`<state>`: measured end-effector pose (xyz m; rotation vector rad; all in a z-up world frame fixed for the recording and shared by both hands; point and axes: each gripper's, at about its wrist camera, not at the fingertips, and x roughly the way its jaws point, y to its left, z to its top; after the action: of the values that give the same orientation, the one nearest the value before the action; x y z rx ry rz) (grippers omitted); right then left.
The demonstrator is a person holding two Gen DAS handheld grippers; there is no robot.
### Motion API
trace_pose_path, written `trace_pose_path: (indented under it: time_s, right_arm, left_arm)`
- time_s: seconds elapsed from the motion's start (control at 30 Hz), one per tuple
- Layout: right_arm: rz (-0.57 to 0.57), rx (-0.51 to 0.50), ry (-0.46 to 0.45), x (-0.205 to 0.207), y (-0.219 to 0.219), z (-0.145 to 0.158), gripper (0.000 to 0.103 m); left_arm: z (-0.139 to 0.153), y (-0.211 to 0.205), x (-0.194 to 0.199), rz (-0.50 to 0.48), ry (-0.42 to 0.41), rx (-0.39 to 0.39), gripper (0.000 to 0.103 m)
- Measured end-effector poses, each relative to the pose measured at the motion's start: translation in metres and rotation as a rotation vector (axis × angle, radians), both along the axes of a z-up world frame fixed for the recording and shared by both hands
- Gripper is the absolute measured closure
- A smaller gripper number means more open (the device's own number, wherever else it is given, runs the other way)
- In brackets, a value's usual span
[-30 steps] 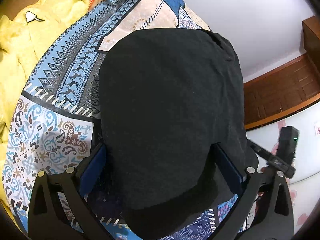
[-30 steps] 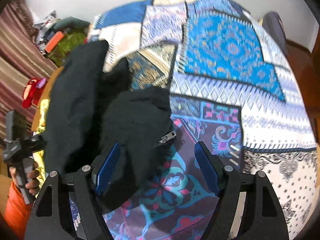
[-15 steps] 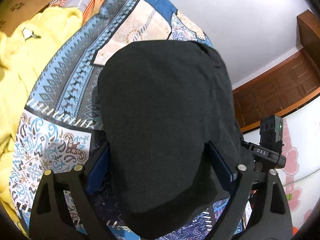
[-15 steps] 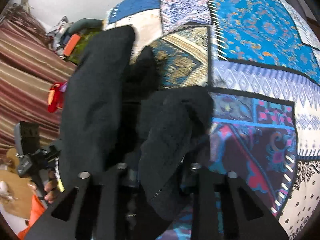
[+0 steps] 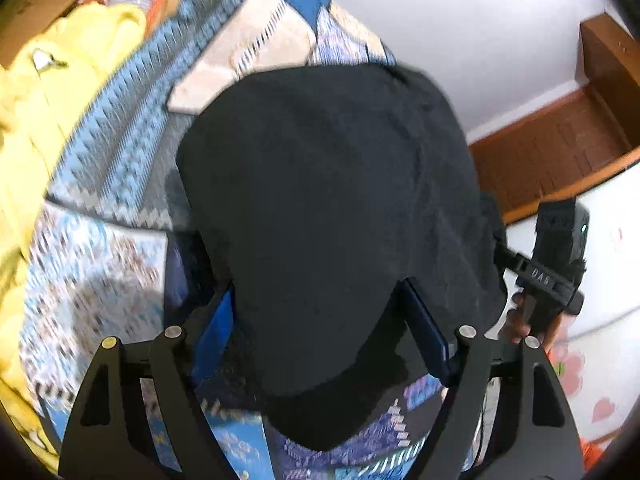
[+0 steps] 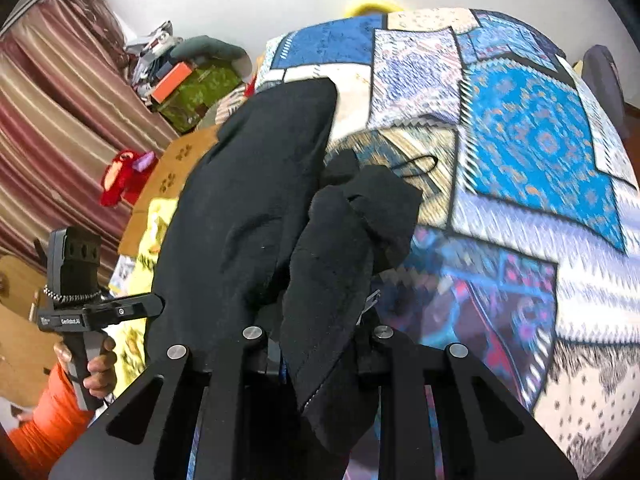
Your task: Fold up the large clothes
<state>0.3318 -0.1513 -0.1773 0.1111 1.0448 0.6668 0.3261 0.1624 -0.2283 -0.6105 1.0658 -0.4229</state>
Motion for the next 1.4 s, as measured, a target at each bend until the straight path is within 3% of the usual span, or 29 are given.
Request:
trace_pose_path:
  time_s: [0.2,0.3,0.37,0.47,0.57,0.8,1.0,1.23,1.4]
  right_arm:
    - [-0.051,-0.048,0.013,-0.019,-0.038,-0.01,0.085]
    - [-0.075,-0.049,0.056,-0.011,-0.044,-0.025,0.085]
    - [-0.086,-0.046,0.072,-0.004,-0.043,-0.033,0.084]
    - [-0.086,-0.042,0.073,0.0,-0.041,-0.04,0.083]
    - [-0.083,-0.012,0.087,0.002,-0.047,-0.045,0.083]
    - [-0.099,0.016,0.126,0.002,-0.053,-0.049,0.083]
    - [-0.068,0.007,0.078,-0.001,-0.039,-0.023,0.084]
    - [-0.025,0.029,0.029,0.01,0.007,0.005,0.085]
    - [0.039,0.038,-0.029,0.023,0.064,0.014,0.085]
  left_arm:
    - [0.025,-0.048,-0.023,-0.114,-0.118,0.165,0.021]
    - [0.023,-0.058,-0.025,-0.103,-0.154,0.219,0.008]
    - [0.009,-0.053,-0.025,-0.069,-0.121,0.186,0.0]
    - [-0.024,-0.039,-0.024,-0.047,-0.021,-0.004,0.0]
    - [-0.035,-0.031,-0.031,-0.006,-0.033,-0.064,0.0]
    - [-0.025,-0.042,-0.024,0.015,-0.041,-0.047,0.001]
    - [0.013,-0.035,-0.021,0.028,-0.12,-0.032,0.019]
    - [0.07,0.013,-0.008,0.055,-0.234,-0.023,0.029]
    - [0.08,0.054,-0.006,0.11,-0.229,-0.012,0.029]
